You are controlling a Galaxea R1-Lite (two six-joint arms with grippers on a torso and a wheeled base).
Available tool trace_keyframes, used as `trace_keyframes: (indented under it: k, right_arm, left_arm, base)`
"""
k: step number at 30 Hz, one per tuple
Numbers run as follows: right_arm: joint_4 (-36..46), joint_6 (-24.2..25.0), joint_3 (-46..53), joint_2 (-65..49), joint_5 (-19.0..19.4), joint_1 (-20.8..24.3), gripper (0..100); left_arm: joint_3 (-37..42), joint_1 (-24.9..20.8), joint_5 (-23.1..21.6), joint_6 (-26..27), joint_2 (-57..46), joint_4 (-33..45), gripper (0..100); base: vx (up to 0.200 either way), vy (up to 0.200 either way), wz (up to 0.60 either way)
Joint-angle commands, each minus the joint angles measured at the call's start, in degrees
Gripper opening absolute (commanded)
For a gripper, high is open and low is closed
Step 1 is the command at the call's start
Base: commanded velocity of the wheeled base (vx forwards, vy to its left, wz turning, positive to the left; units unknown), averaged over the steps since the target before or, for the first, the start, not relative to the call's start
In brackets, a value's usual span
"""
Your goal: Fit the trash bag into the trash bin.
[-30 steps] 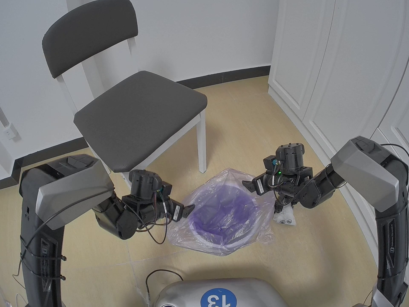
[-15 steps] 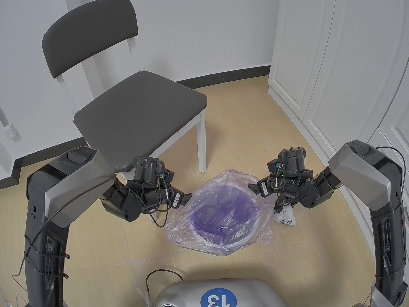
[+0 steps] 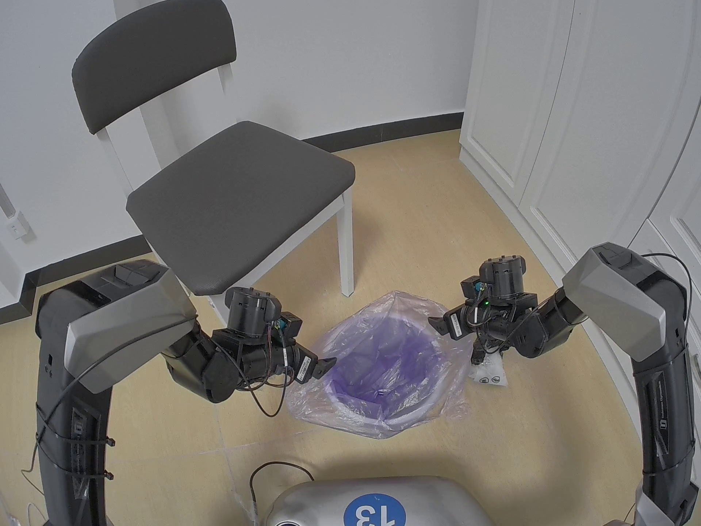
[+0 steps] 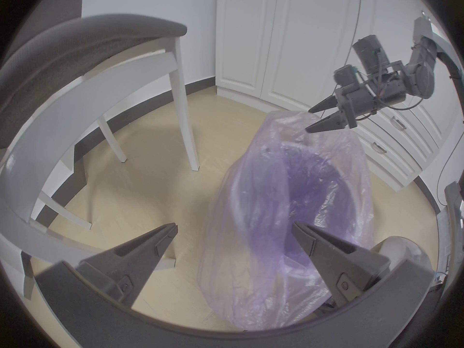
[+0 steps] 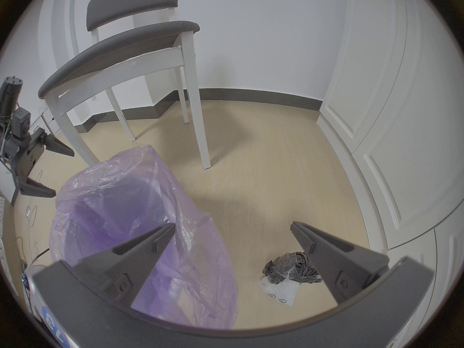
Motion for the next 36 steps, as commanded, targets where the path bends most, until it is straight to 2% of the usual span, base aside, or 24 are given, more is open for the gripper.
trace_keyframes:
  k: [1, 8, 17, 36]
  right_arm:
    - [-0.16, -0.02, 0.06, 0.31, 0.01, -0.04, 100]
    - [-0.24, -0.55, -0.82, 1.19, 0.01, -0.04, 100]
    - [0.2, -0.55, -2.31, 1.28, 0.01, -1.01, 100]
    - [0.11, 0.6, -11.01, 7.43, 0.1, -1.98, 100]
  left_arm:
    - [0.59, -0.69, 0.29, 0.32, 1.75, -0.16, 100]
    - [-3.63, 0.1, 1.88, 4.1, 7.11, -0.33, 100]
    - [-9.16, 1.07, 2.67, 1.99, 6.85, 0.55, 100]
    - [-16.02, 4.41, 3.02, 1.99, 8.96, 2.83, 100]
  base:
    - [0.0, 0.0, 0.0]
    - [0.0, 0.0, 0.0]
    - [0.0, 0.0, 0.0]
    - [0.0, 0.0, 0.0]
